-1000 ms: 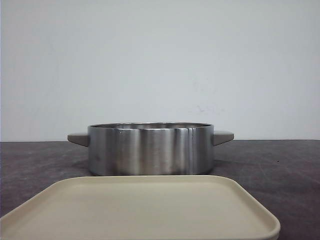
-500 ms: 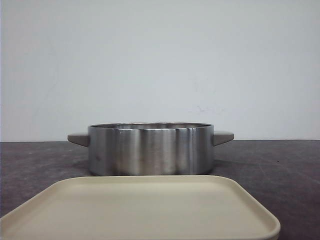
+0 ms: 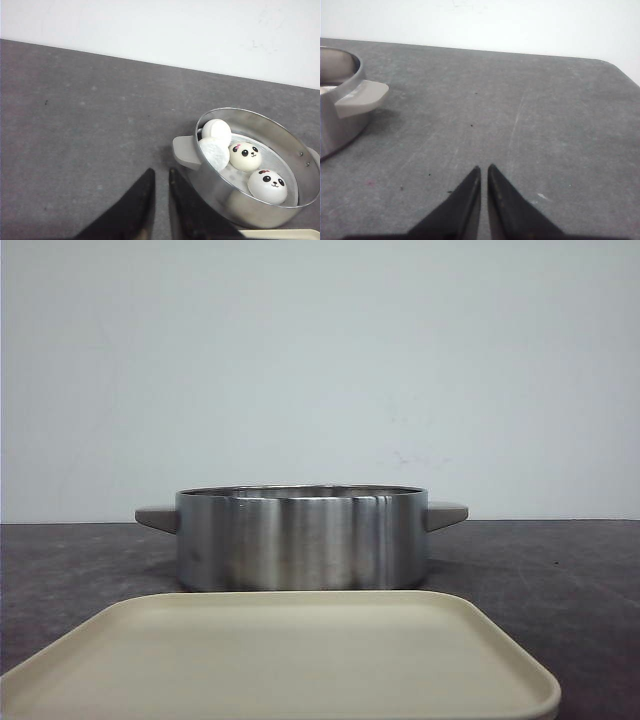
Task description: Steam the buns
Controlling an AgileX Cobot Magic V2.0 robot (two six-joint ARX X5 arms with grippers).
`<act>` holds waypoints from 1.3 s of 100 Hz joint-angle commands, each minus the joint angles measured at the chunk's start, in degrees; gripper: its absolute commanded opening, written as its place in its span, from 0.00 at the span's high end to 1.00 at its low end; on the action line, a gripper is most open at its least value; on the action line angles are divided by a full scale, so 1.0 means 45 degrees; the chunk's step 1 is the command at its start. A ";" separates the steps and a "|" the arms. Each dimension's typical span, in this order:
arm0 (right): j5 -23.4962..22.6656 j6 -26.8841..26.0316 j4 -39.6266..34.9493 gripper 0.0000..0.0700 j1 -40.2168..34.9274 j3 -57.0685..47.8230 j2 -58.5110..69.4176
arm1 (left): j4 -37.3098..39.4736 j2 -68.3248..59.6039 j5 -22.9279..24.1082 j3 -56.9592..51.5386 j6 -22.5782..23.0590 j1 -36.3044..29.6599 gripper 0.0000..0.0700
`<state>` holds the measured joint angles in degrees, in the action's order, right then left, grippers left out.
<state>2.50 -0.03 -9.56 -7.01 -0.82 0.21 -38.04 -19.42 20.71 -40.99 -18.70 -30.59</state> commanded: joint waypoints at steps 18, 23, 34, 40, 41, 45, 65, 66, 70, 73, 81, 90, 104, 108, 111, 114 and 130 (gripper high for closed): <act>-0.0019 0.0155 0.0117 0.98 0.0015 0.0034 0.0000 | 0.0068 -0.0034 0.0015 -0.0117 0.0010 -0.0049 1.00; -0.0024 0.0155 0.0117 0.98 0.0015 0.0034 0.0000 | 0.0068 -0.0034 0.0015 -0.0112 0.0010 -0.0049 1.00; -0.0019 0.0155 0.0117 0.98 0.0015 0.0034 0.0000 | 0.0068 -0.0034 0.0015 -0.0117 0.0010 -0.0049 1.00; -0.0019 0.0155 0.0117 0.98 0.0015 0.0034 0.0000 | 0.0068 -0.0034 0.0015 -0.0117 0.0010 -0.0049 1.00; -0.0019 0.0160 0.0117 0.98 0.0015 0.0034 0.0000 | 0.0068 -0.0034 0.0015 -0.0112 0.0010 -0.0049 1.00; -0.0024 0.0155 0.0121 0.98 0.0015 0.0034 0.0000 | 0.0068 -0.0034 0.0015 -0.0117 0.0010 -0.0049 1.00; -0.0019 0.0160 0.0117 0.98 0.0015 0.0034 0.0000 | 0.0039 0.0019 0.0015 -0.0112 0.0034 -0.0024 1.00; -0.0019 0.0155 0.0117 0.98 0.0015 0.0034 0.0000 | 0.0049 0.0024 0.0015 -0.0117 0.0131 -0.0015 1.00; -0.0019 0.0160 0.0117 0.98 0.0015 0.0034 0.0000 | 0.0068 0.0058 0.0083 -0.0112 0.0423 0.0073 1.00; -0.0019 0.0160 0.0117 0.98 0.0015 0.0034 0.0000 | 0.0083 0.0146 0.0083 -0.0078 0.0588 0.0219 1.00; -0.0019 0.0155 0.0117 0.98 0.0015 0.0034 0.0000 | 0.0534 0.0384 0.0073 0.0321 0.1360 0.0695 1.00; -0.0019 0.0160 0.0117 0.98 0.0015 0.0034 0.0000 | 0.1991 0.1001 0.0044 0.1554 0.2327 0.1535 1.00; -0.0019 0.0155 0.0117 0.98 0.0015 0.0034 0.0000 | 0.4439 0.2220 -0.1069 0.4201 0.2390 0.2900 1.00; -0.0019 0.0155 0.0117 0.98 0.0015 0.0034 0.0000 | 0.4988 0.2506 -0.1413 0.4911 0.2322 0.3211 1.00; -0.0019 0.0155 0.0117 0.98 0.0015 0.0034 0.0000 | 0.5421 0.2730 -0.1642 0.5503 0.2293 0.3439 1.00; -0.0024 0.0155 0.0117 0.98 0.0015 0.0034 0.0000 | 0.5639 0.2890 -0.1724 0.5887 0.2263 0.3585 1.00; -0.0019 0.0160 0.0117 0.98 0.0015 0.0034 0.0000 | 0.6033 0.3706 -0.1719 0.7587 0.2244 0.4260 1.00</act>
<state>2.50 0.23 -9.54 -7.01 -0.82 0.21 -12.23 -3.66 13.17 -8.05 -9.37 -12.10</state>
